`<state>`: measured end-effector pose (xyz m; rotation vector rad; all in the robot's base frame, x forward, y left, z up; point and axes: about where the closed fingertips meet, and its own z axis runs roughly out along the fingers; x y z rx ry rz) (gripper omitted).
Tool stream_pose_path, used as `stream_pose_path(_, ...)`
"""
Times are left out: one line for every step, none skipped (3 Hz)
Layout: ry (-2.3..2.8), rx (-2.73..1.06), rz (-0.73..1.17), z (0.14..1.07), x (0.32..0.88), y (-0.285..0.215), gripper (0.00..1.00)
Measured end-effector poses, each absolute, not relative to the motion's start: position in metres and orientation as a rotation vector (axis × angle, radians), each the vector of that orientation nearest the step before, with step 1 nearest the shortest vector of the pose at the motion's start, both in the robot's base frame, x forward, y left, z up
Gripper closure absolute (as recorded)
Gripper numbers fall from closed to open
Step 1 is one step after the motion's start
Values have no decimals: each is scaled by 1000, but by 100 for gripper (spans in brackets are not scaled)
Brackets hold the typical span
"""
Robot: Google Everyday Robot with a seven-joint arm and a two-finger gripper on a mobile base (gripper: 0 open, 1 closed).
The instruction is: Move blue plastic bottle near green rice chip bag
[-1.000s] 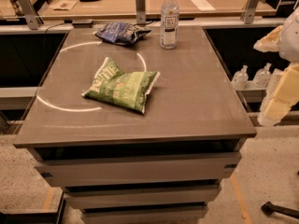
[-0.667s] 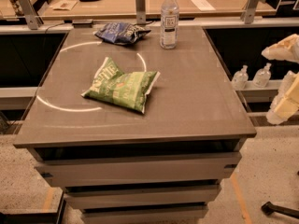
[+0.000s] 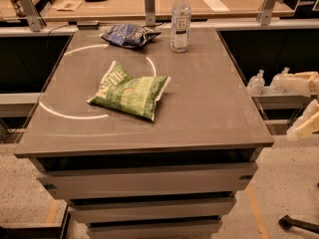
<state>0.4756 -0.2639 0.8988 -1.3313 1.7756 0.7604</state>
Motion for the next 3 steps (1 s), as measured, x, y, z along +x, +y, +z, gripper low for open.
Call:
stream_pose_path(1570, -1124, 979, 909, 480, -259, 0)
stream_pose_path(1444, -863, 1118, 943, 482, -266, 0)
stream_pose_path(1497, -665, 1103, 963, 501, -264, 0)
